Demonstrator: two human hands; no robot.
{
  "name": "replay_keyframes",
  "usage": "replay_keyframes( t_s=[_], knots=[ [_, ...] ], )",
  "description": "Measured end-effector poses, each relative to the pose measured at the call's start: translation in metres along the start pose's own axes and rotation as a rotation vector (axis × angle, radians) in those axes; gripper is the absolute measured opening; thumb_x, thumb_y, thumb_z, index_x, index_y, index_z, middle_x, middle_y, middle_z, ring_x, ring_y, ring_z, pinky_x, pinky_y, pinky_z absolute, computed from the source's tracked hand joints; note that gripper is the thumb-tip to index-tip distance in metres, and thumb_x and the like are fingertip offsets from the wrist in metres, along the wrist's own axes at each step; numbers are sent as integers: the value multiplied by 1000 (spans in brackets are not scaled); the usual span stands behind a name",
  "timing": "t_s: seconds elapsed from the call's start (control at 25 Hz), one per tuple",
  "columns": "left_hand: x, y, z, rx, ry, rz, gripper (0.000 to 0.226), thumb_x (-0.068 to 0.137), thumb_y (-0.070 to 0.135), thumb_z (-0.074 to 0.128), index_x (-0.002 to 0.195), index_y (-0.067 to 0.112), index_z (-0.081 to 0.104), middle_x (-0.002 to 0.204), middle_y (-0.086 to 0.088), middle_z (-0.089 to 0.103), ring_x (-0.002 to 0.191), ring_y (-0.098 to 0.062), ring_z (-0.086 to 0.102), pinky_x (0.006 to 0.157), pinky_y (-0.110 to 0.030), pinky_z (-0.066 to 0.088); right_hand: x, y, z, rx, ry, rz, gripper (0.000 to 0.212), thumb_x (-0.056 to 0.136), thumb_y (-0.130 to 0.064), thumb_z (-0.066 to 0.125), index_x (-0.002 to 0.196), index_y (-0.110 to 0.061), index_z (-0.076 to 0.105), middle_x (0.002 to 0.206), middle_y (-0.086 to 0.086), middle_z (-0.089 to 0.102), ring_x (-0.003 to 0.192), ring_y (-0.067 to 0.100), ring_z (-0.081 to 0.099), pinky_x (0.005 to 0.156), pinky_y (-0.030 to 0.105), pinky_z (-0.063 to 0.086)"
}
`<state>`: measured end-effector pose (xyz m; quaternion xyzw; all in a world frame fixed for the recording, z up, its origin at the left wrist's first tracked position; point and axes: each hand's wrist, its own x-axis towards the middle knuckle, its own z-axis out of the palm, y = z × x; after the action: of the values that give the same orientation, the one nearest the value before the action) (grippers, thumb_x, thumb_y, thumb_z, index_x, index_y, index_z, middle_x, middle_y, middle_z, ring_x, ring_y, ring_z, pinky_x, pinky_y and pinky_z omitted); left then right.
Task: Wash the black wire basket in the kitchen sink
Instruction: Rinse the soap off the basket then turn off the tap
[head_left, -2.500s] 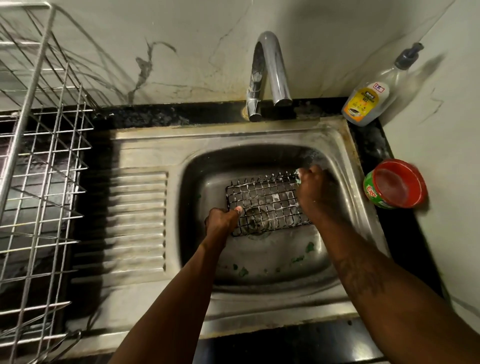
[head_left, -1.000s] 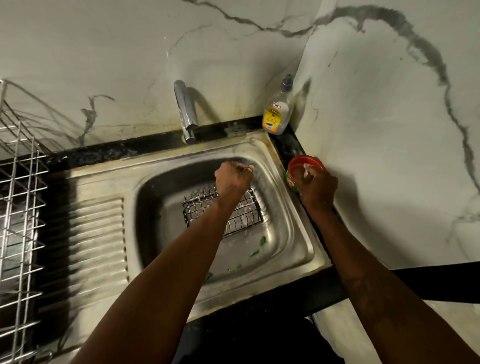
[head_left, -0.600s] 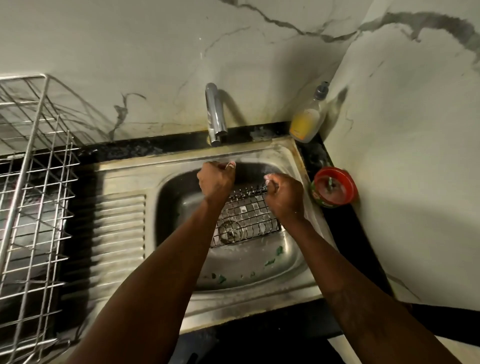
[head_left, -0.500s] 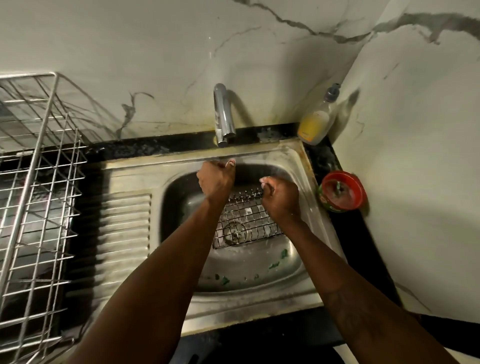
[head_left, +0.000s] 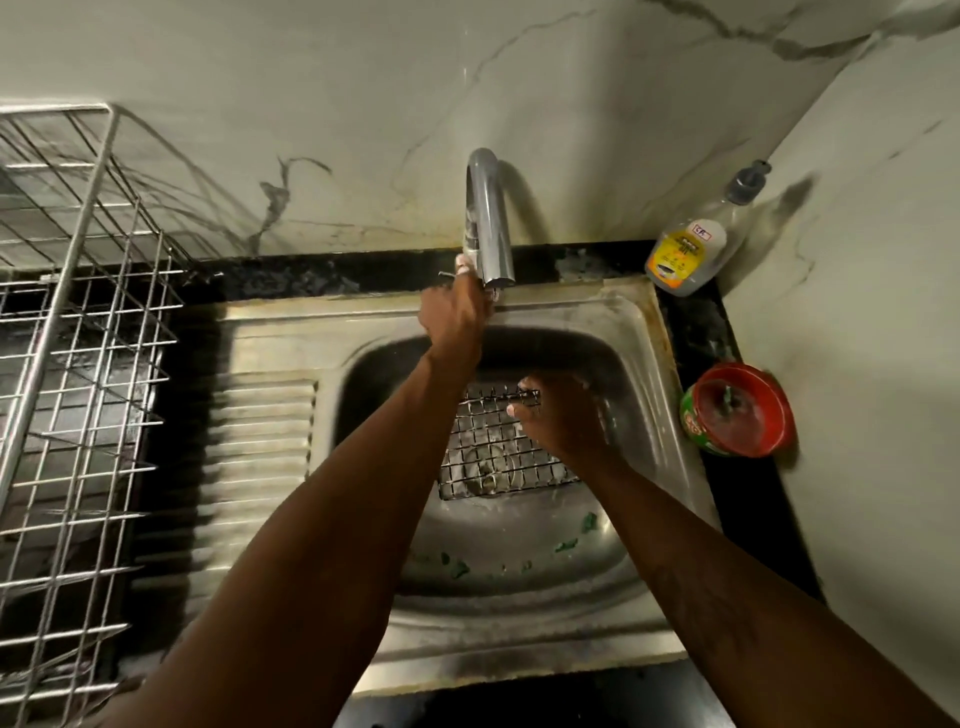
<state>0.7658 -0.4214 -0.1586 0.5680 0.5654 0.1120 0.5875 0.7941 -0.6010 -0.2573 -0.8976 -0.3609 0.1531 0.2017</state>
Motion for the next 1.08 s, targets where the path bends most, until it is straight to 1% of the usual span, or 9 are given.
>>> replay_keyframes(
  t_s=[0.12,0.24,0.36,0.44,0.6,0.68,0.84,0.96,1.08],
  knots=[
    [4,0,-12,-465,-288,-236,56,107,47,34,124,2,63,114,-16,73,86,-23,66,91,-39,53,9,1,5,-184,-229,-14,81,77,-68,69,143,-27,50,150,2,51,140,25,44,113,48,37],
    [15,-21,-24,-291,-281,-117,64,101,64,39,111,9,71,103,-9,75,90,-24,68,85,-40,54,19,-7,4,-400,-436,-78,111,70,-80,66,158,-28,24,166,5,23,152,31,22,120,58,16],
    [14,-70,-40,-21,-23,-34,59,94,68,52,92,13,74,88,-4,76,82,-20,74,69,-30,60,36,-17,4,-405,-496,-69,120,55,-79,79,152,-28,31,157,7,39,146,34,33,120,58,20],
    [16,-101,-51,164,82,-55,63,93,72,51,85,12,70,87,-6,73,81,-22,72,73,-34,61,41,-21,1,-355,-546,-46,120,49,-74,85,148,-29,35,147,7,48,139,33,40,119,57,21],
    [11,-132,-86,262,-125,-157,99,63,100,43,100,13,70,91,-3,69,81,-14,67,67,-23,56,19,-18,-6,-243,-392,-197,101,47,-74,84,132,-33,49,120,-5,67,119,21,57,108,43,31],
    [1,-139,-98,76,-328,-260,83,78,89,48,109,13,64,92,-1,63,80,-17,64,60,-25,57,2,-18,-7,-202,-238,-314,88,50,-70,85,125,-32,57,116,-6,69,113,19,59,103,41,34],
    [-21,-126,-100,-148,-301,-408,53,104,46,48,133,4,55,108,-19,65,93,-40,64,82,-52,57,-15,-7,-4,-345,75,-544,72,49,-59,92,110,-28,69,100,-2,69,91,21,64,86,36,41],
    [-42,-110,-102,-247,-292,-287,29,107,21,47,121,-3,57,113,-20,63,99,-34,62,97,-48,52,-27,9,-2,-417,148,-540,59,56,-37,96,108,-25,73,90,0,70,81,23,67,82,37,44],
    [-27,-107,-86,-235,-196,-354,20,106,10,46,89,7,56,95,-16,60,81,-26,57,83,-40,53,-43,11,3,-418,16,-434,55,71,-20,85,122,-26,65,90,3,72,79,27,70,80,40,50]
  ],
)
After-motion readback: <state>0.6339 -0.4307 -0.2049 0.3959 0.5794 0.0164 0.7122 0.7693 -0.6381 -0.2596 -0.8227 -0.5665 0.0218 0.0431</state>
